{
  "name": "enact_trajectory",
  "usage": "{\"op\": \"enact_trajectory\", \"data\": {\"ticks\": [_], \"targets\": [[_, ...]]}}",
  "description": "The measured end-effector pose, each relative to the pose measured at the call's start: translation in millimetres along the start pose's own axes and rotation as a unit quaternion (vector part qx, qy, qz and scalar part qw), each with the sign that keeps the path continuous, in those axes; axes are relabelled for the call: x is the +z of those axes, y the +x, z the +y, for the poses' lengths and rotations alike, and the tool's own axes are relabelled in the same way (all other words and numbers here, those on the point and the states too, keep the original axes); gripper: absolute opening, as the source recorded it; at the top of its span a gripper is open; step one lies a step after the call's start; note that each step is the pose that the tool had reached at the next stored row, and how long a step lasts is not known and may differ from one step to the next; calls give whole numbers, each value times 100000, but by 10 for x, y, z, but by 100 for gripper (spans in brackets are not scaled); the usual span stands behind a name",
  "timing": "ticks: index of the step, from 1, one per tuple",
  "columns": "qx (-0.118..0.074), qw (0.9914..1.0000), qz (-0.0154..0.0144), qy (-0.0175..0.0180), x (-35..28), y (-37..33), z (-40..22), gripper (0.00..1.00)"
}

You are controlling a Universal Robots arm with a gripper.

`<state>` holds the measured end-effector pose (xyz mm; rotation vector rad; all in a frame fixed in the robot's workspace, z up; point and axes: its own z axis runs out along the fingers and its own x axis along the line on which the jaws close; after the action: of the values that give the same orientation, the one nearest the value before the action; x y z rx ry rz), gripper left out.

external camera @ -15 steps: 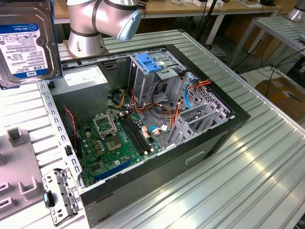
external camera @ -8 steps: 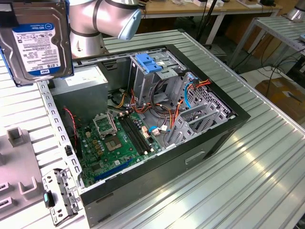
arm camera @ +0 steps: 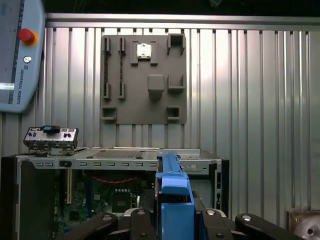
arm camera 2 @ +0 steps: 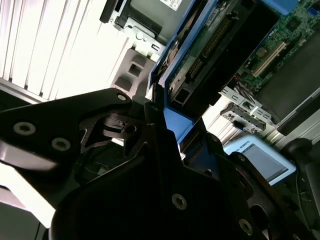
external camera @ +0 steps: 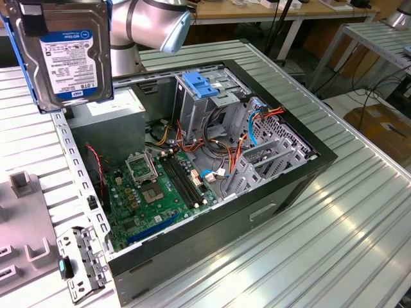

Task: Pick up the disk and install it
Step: 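Pick up the disk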

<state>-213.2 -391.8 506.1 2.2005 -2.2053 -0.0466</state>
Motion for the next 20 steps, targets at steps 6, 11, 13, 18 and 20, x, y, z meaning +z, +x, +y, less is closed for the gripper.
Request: {"op": "enact_trajectory", "data": {"ticks": [6,11,13,18,20], "targets": [[-1,100000,1,-112,-7,9,-186,37],[-1,100000,4,-178,-13,22,-342,37],[3,100000,3,-188,-14,31,-378,37],[5,100000,1,-193,-17,35,-434,37],[3,100000,-1,-194,-16,35,-436,37]]}}
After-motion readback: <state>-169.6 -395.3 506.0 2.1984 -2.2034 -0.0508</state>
